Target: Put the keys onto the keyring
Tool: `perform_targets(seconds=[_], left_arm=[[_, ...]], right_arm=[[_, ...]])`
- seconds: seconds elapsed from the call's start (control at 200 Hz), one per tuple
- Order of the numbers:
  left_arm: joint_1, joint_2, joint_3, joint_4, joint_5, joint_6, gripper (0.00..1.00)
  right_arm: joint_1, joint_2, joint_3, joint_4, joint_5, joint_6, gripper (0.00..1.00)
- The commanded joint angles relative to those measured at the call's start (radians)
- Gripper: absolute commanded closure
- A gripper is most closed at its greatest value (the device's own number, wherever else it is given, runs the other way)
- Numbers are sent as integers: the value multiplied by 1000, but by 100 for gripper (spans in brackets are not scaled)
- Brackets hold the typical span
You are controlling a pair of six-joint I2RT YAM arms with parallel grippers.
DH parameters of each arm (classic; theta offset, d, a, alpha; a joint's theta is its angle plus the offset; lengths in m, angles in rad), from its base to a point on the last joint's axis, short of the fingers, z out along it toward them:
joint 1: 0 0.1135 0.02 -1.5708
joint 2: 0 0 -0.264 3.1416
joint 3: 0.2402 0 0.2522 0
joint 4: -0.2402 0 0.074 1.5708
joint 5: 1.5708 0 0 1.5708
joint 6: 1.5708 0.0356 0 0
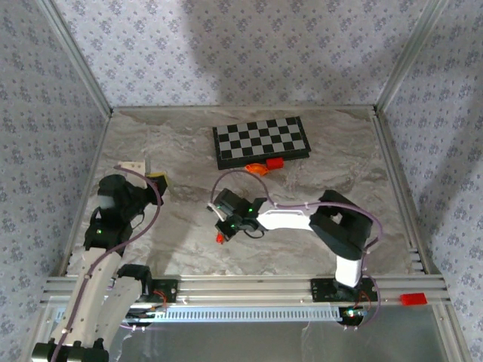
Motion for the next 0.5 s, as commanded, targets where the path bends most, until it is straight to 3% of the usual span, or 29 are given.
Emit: perform_targets(seconds=[0.0, 0.28, 0.495], left_arm=[[7, -13, 4, 27, 37, -18, 100], [0, -7, -16, 79, 116, -53, 100], [-123, -31, -83, 150, 96, -76, 100]], right_arm=[[-25, -90, -56, -21, -34, -38, 92], [-105, -212, -163, -111, -84, -77, 89], [-166, -258, -236, -91, -137, -18, 76]])
